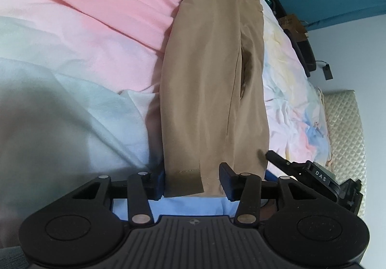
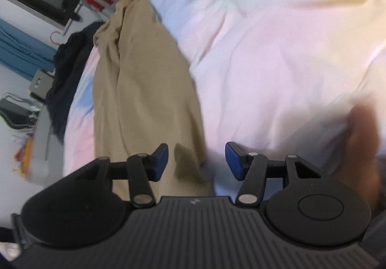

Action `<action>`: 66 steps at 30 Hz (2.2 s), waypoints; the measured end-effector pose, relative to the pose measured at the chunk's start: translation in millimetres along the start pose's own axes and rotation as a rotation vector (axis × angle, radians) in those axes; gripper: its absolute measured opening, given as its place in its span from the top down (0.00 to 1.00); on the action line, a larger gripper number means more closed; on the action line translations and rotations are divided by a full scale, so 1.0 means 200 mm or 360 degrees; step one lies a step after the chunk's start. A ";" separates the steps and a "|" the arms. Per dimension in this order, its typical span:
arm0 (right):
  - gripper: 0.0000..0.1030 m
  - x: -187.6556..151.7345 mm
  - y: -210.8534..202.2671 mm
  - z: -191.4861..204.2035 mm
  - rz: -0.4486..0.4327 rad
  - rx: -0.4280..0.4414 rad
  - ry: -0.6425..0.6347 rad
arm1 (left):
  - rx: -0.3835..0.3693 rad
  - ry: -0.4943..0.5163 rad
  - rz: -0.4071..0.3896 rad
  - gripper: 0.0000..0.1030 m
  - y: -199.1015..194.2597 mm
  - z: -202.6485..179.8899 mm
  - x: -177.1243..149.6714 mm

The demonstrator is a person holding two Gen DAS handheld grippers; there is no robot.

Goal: Fold clothes

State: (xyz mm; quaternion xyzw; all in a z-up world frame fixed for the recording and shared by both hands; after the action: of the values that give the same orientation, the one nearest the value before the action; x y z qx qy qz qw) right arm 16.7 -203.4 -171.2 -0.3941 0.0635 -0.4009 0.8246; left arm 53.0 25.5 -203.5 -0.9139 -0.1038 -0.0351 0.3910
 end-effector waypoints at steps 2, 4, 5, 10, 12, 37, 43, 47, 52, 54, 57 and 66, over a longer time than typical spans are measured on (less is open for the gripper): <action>0.46 -0.04 0.05 0.02 0.0124 0.0091 0.0046 | -0.0014 0.0017 0.0009 0.52 0.01 -0.02 0.00; 0.46 -0.08 0.09 0.03 0.0207 0.0142 0.0058 | -0.0018 0.0029 0.0016 0.52 0.02 -0.02 0.00; 0.46 -0.10 0.10 0.04 0.0248 0.0168 0.0063 | -0.0018 0.0033 0.0019 0.52 0.02 -0.03 0.00; 0.48 -0.16 0.10 0.04 0.0322 0.0161 0.0059 | 0.0009 0.0037 -0.0001 0.81 0.04 -0.02 0.00; 0.49 -0.16 0.08 0.03 0.0268 0.0099 0.0024 | 0.0015 0.0027 -0.0026 0.91 0.03 -0.01 0.00; 0.90 -0.10 -0.13 0.25 -0.0133 0.0192 -0.0125 | -0.0205 0.0050 -0.0431 0.95 -0.33 -0.17 0.06; 0.91 0.00 -0.40 0.46 -0.0262 0.0322 -0.0307 | -0.0263 0.0161 -0.0583 0.96 -0.57 -0.40 0.04; 0.91 0.01 -0.62 0.59 -0.0364 0.0382 -0.0478 | -0.0283 0.0268 -0.0651 0.96 -0.71 -0.55 -0.04; 0.91 -0.09 -0.82 0.56 -0.0380 0.0397 -0.0574 | -0.0315 0.0259 -0.0623 0.96 -0.79 -0.57 -0.27; 0.91 -0.18 -0.87 0.50 -0.0344 0.0388 -0.0585 | -0.0314 0.0222 -0.0599 0.96 -0.80 -0.56 -0.38; 0.91 -0.30 -0.93 0.42 -0.0306 0.0359 -0.0623 | -0.0310 0.0190 -0.0583 0.96 -0.80 -0.53 -0.51; 0.91 -0.06 -0.72 0.51 -0.0383 0.0287 -0.0540 | -0.0288 0.0206 -0.0636 0.96 -0.68 -0.61 -0.24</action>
State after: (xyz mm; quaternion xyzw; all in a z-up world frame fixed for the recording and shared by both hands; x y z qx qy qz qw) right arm -36.7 -187.3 -3.0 -0.3852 -0.1596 -0.4285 0.8016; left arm -20.2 21.2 -30.1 -0.9023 -0.2537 -0.1795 0.2986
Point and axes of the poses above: each gripper's, at about its wrist camera, not at the fingertips, and y roughly the way its jaws point, z to its left, x to its top, the point moved 10 cm from there along y, roughly the way its jaws point, and after that the axes turned 2 degrees about z, right-handed, at the moved point
